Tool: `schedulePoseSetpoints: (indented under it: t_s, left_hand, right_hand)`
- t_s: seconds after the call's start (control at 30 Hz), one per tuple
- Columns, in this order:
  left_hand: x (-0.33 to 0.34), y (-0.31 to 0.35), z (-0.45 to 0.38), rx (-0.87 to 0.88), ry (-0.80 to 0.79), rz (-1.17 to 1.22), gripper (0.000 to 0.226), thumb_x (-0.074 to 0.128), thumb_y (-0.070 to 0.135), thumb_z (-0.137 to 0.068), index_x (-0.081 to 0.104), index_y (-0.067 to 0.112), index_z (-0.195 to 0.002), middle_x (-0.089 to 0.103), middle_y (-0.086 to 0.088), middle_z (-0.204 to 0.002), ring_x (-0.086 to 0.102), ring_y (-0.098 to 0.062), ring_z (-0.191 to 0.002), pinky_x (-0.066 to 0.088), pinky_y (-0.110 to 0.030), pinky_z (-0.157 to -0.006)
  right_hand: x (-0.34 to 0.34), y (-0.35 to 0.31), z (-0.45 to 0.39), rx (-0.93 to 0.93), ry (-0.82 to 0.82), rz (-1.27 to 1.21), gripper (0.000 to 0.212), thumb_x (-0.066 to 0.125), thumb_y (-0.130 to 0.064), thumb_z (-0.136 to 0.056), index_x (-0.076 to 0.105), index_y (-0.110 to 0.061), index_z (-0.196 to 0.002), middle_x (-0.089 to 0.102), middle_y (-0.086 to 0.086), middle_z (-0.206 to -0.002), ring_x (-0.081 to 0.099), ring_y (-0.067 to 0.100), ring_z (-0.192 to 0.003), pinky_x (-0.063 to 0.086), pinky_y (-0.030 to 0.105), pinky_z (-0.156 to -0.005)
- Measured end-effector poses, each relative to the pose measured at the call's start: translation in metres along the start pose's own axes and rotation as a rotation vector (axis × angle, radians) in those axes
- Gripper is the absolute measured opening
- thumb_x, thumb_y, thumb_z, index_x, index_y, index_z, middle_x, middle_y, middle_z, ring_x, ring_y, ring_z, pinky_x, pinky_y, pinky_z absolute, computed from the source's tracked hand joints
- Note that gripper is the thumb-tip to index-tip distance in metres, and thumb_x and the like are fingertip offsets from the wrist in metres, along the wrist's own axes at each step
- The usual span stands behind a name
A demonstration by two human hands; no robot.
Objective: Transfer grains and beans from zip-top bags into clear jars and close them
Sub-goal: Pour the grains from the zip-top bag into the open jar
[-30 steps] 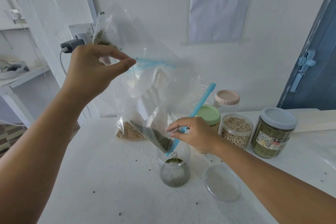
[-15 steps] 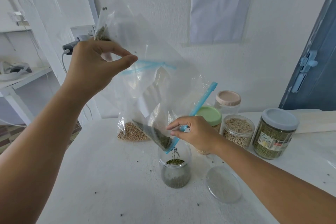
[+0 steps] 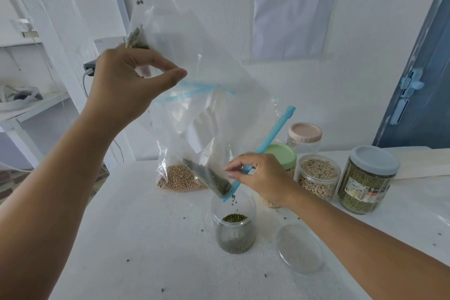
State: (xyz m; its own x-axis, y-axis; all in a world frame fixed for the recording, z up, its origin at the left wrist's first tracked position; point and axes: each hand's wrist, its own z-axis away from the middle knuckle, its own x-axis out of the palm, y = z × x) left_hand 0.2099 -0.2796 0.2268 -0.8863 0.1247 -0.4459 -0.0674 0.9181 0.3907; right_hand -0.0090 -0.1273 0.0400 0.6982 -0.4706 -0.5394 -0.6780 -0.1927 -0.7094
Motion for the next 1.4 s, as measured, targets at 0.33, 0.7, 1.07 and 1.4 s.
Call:
schedulePoseSetpoints:
  t_s: [0.33,0.7,1.07,1.4]
  left_hand:
    - [0.004,0.004,-0.001,0.016,-0.03,-0.04,0.011,0.082,0.047,-0.087,0.079,0.037,-0.09,0.075,0.002,-0.088,0.055,-0.013,-0.078,0.051,-0.033,-0.075]
    - [0.009,0.012,-0.002,0.051,-0.051,-0.054,0.007,0.083,0.043,-0.088,0.077,0.039,-0.089,0.07,0.032,-0.083,0.053,-0.002,-0.076,0.044,-0.018,-0.071]
    - [0.012,0.012,-0.003,0.064,-0.046,-0.072,0.007,0.082,0.044,-0.088,0.077,0.039,-0.089,0.07,0.025,-0.082,0.053,-0.001,-0.076,0.043,-0.017,-0.07]
    - [0.012,0.008,-0.003,0.069,-0.035,-0.074,0.008,0.083,0.044,-0.088,0.076,0.04,-0.088,0.064,0.037,-0.08,0.053,0.0,-0.076,0.042,-0.015,-0.069]
  right_hand:
    - [0.001,0.002,0.003,-0.001,-0.028,0.008,0.017,0.08,-0.013,-0.091,0.08,-0.019,-0.107,0.078,-0.013,-0.099,0.072,0.001,-0.096,0.055,0.015,-0.091]
    - [0.002,0.003,0.008,0.013,-0.02,-0.005,0.018,0.08,-0.015,-0.091,0.08,-0.021,-0.108,0.078,-0.014,-0.099,0.071,0.0,-0.099,0.053,0.014,-0.092]
    - [0.001,0.003,0.009,0.017,-0.014,-0.014,0.018,0.08,-0.014,-0.091,0.08,-0.022,-0.108,0.076,-0.019,-0.098,0.07,-0.001,-0.1,0.053,0.013,-0.091]
    - [-0.001,0.006,0.009,0.04,-0.001,-0.019,0.018,0.08,-0.016,-0.091,0.08,-0.022,-0.107,0.076,-0.018,-0.101,0.07,-0.001,-0.101,0.053,0.015,-0.093]
